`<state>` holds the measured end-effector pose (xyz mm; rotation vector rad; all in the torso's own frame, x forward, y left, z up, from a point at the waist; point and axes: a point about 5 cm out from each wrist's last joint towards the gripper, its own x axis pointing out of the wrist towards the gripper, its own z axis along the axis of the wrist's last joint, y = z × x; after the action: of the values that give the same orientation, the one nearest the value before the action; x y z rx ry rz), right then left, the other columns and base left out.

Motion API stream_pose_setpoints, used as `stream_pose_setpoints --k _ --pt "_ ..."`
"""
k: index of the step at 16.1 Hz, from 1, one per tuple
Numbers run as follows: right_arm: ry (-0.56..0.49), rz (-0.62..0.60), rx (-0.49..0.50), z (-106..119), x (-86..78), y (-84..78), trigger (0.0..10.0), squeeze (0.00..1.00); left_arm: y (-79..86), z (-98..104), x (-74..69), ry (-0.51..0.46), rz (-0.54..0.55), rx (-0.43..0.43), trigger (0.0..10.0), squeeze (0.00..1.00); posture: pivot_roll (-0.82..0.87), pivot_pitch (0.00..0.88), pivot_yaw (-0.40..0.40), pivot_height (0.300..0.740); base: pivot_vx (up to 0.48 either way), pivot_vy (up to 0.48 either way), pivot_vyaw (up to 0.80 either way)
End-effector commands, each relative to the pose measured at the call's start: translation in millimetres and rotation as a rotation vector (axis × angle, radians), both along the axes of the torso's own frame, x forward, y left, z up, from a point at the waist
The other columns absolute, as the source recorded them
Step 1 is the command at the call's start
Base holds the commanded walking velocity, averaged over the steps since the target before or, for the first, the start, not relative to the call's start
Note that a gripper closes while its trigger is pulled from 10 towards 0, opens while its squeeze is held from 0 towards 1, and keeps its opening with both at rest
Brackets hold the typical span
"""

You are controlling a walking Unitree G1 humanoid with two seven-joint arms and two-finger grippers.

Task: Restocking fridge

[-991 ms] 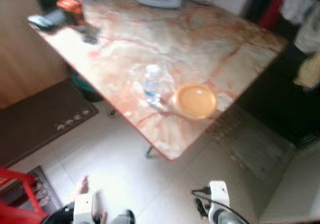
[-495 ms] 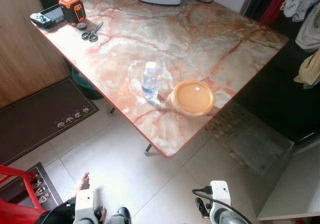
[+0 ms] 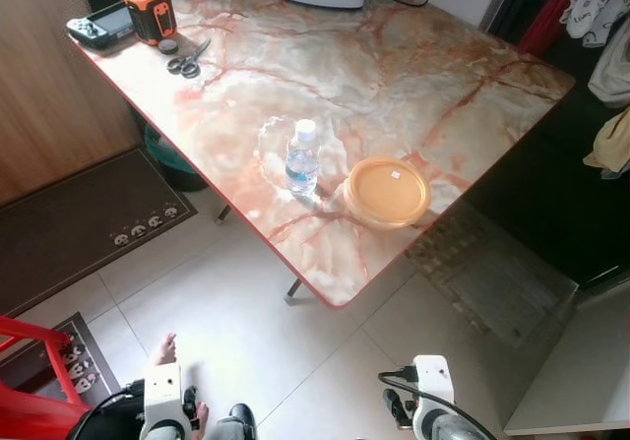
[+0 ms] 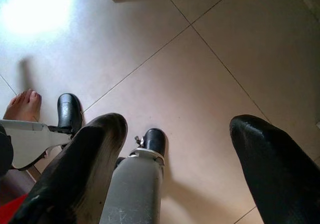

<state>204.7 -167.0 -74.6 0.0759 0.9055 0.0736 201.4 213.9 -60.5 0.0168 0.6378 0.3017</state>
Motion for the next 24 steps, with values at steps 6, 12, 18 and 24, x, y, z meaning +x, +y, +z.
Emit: stream_pose_setpoints --k 6,12,18,24 --pt "0.025 0.005 -0.024 -1.9 -4.6 -9.6 10.0 0.0 5.4 57.5 34.9 -0.423 -0.034 0.156 10.0 0.0 0.04 0.19 -0.139 0.74 0.0 0.0 0.0" --pt "0.022 -0.004 -0.035 -1.6 -4.7 -12.8 10.0 0.0 6.6 114.2 45.6 -0.689 -0.063 0.271 10.0 0.0 0.05 0.177 -0.145 0.74 0.0 0.0 0.0" --pt "0.016 -0.003 -0.035 -0.3 -2.6 -14.2 10.0 0.0 -15.3 196.6 72.9 -0.94 -0.212 0.316 10.0 0.0 0.06 0.192 -0.161 0.74 0.0 0.0 0.0" --pt "0.006 -0.034 -0.036 -0.7 -3.2 -12.7 10.0 0.0 -53.7 250.7 81.0 -1.027 -0.436 0.273 10.0 0.0 0.08 0.17 -0.118 0.74 0.0 0.0 0.0"
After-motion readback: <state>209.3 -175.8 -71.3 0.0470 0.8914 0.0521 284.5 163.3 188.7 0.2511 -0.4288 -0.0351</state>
